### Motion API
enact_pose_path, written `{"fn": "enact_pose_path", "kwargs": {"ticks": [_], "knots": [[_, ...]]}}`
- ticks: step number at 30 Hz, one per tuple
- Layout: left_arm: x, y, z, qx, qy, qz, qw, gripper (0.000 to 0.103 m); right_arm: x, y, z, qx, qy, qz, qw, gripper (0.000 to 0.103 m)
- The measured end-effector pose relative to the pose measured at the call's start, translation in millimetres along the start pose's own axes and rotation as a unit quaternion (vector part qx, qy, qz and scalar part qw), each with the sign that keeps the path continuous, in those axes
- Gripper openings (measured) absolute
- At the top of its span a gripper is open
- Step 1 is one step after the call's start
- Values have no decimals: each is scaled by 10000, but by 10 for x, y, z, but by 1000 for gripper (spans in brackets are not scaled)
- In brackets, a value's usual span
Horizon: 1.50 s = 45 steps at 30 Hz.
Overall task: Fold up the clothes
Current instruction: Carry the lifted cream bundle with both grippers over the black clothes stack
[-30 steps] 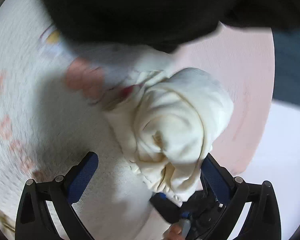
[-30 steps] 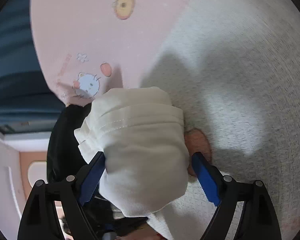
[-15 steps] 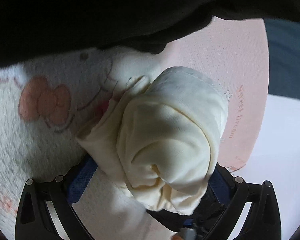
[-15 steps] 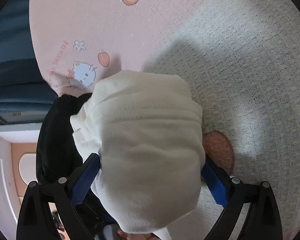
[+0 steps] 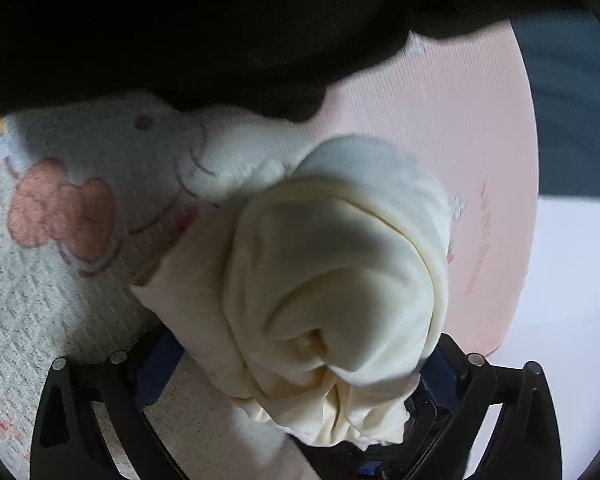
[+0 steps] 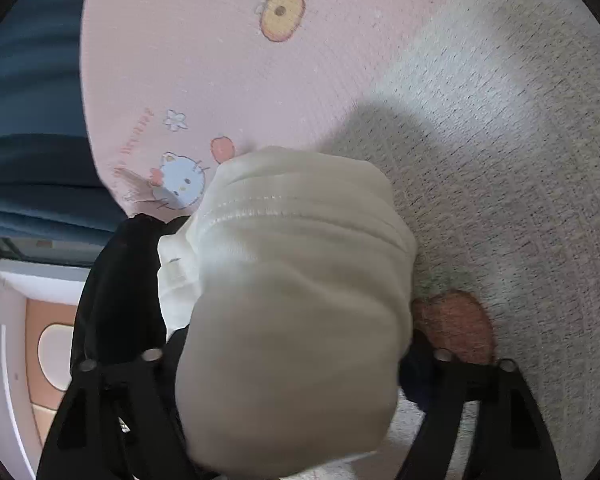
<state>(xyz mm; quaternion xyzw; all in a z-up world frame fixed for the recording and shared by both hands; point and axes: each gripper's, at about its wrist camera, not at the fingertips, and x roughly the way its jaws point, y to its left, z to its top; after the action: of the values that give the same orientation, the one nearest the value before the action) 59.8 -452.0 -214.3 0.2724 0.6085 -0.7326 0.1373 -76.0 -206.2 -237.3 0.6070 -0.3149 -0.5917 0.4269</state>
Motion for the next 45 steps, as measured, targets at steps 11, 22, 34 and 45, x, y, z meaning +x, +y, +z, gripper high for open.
{"fn": "enact_pose_path", "kwargs": {"ticks": [11, 22, 34, 45], "knots": [[-56, -225, 182, -98, 273, -359, 9989, 94, -127, 280, 9, -728, -249, 143, 9969, 67], [-222, -998, 90, 562, 613, -668, 9943, 93, -884, 501, -52, -611, -913, 409, 9931, 67], [-936, -1890, 103, 1255, 715, -1408, 9795, 94, -1900, 1180, -343, -1022, -1750, 712, 9767, 67], [-1800, -2136, 1136, 1233, 320, -1654, 9780, 94, -1548, 2282, -541, -1664, -1559, 949, 9690, 67]]}}
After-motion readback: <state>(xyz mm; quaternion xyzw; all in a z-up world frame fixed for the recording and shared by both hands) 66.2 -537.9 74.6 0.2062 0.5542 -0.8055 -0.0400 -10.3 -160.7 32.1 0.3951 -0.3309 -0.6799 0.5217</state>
